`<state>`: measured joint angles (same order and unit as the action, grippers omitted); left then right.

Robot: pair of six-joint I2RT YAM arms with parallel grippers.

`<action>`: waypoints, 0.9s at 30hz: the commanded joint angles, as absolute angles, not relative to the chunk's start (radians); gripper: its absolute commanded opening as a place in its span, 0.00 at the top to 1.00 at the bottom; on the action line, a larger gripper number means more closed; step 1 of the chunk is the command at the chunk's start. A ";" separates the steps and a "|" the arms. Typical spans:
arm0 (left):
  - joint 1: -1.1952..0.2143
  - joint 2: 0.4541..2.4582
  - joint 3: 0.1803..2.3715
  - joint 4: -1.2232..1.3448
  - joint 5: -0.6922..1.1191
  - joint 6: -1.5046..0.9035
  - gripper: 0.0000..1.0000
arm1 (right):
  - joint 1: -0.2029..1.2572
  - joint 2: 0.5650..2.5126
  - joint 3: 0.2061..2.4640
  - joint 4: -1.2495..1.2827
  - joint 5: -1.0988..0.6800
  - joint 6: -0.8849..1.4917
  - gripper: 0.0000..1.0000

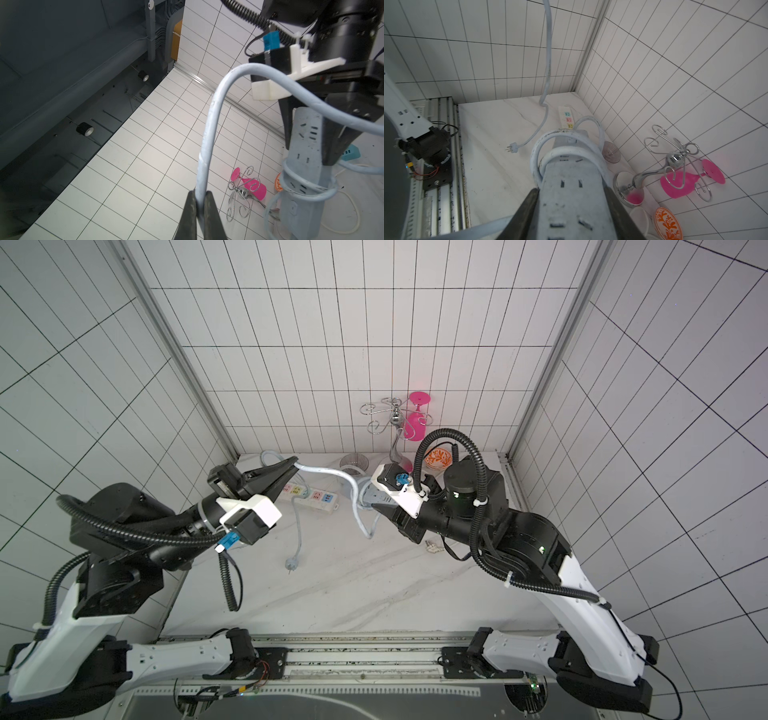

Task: Wrap the cord around the power strip
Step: Wrap the power cord around the power strip.

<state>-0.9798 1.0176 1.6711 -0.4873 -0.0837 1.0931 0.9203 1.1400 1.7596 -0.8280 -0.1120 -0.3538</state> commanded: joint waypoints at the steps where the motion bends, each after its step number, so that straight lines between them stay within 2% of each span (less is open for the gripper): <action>1: -0.836 1.024 1.736 -0.459 0.022 1.091 1.00 | 0.914 1.066 1.717 -0.842 -0.362 -0.311 1.00; 4: -0.711 1.043 1.738 -0.451 0.127 1.041 1.00 | 0.914 1.021 1.701 -0.841 -0.499 -0.285 1.00; 15: -0.675 1.128 1.726 -0.430 0.220 0.999 1.00 | 0.915 0.944 1.652 -0.752 -0.932 -0.219 1.00; 21: -0.666 1.183 1.754 -0.411 0.282 0.963 1.00 | 0.923 0.972 1.604 -0.693 -1.046 -0.218 1.00; 27: -0.663 1.240 1.736 -0.389 0.374 0.918 1.00 | 0.930 0.979 1.594 -0.525 -1.163 -0.171 1.00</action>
